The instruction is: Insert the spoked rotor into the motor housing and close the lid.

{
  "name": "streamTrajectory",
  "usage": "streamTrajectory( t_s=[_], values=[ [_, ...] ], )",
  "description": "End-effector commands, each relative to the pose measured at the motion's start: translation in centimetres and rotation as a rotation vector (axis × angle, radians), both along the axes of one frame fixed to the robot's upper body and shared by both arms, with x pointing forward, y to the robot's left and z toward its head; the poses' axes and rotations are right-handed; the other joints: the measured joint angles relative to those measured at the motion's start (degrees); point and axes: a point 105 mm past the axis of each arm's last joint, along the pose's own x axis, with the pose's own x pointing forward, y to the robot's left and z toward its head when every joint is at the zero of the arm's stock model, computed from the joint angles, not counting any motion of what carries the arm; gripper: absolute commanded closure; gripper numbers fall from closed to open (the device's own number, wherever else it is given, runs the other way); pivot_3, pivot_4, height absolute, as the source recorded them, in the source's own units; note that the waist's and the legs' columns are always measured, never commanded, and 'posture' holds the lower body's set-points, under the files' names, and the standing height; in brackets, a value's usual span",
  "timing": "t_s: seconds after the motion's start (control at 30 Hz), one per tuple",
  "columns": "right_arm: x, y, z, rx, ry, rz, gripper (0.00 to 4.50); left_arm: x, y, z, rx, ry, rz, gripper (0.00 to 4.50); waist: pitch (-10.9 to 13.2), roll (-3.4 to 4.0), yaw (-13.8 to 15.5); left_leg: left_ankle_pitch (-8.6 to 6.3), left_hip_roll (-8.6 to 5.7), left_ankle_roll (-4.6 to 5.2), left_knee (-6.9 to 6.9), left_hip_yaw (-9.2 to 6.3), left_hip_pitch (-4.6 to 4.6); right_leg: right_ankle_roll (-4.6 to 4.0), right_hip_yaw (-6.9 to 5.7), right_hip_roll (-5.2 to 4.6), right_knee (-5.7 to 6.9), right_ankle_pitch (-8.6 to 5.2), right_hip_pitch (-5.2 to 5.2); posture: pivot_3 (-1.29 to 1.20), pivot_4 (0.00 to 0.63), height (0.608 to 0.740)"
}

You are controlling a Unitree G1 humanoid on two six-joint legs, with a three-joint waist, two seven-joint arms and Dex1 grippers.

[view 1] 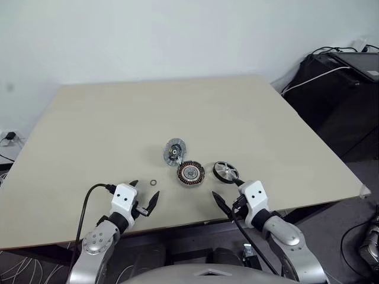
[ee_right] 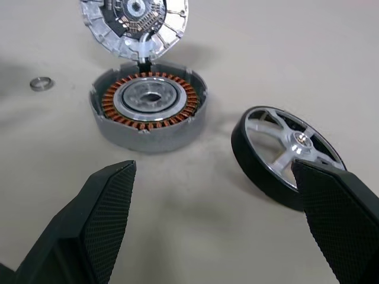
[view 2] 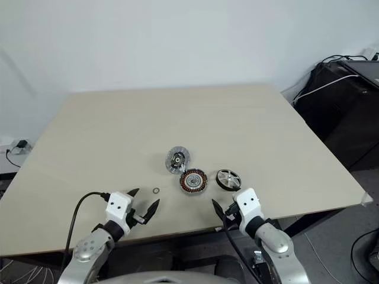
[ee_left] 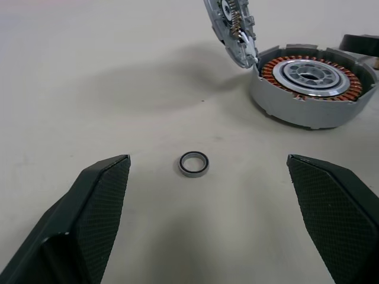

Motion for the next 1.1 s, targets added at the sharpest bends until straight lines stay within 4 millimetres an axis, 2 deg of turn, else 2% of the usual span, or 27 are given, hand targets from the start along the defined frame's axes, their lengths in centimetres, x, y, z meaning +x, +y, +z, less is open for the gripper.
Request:
streamTrajectory(
  t_s=[0.03, 0.4, 1.1],
  values=[
    [0.5, 0.6, 1.6, 0.011, -0.055, 0.016, 0.00, 1.3, -0.3, -0.2, 0.031, 0.013, 0.020, 0.03, 0.0, -0.01, 0.0, 0.00, 0.00, 0.00, 0.00, 0.00, 0.00, 0.00, -0.01, 0.00, 0.00, 0.00, 0.00, 0.00, 0.000, 0.740],
    [0.6, 1.1, 1.8, 0.021, -0.058, 0.023, 0.00, 3.3, -2.0, -0.6, -0.012, 0.062, -0.023, 0.03, 0.0, -0.05, 0.0, 0.01, 0.00, -0.01, 0.01, 0.00, 0.00, -0.28, -0.05, 0.02, 0.01, 0.17, 0.00, 0.00, 0.000, 0.740],
    [0.7, 1.3, 2.1, 0.024, -0.064, 0.015, 0.00, 5.1, -2.5, -2.9, 0.063, 0.167, -0.015, 0.03, -0.1, -0.02, 0.4, 0.01, 0.00, -0.01, 0.11, 0.00, 0.06, -0.25, -0.07, -0.01, 0.05, 0.22, 0.11, 0.00, 0.000, 0.740]
  ],
)
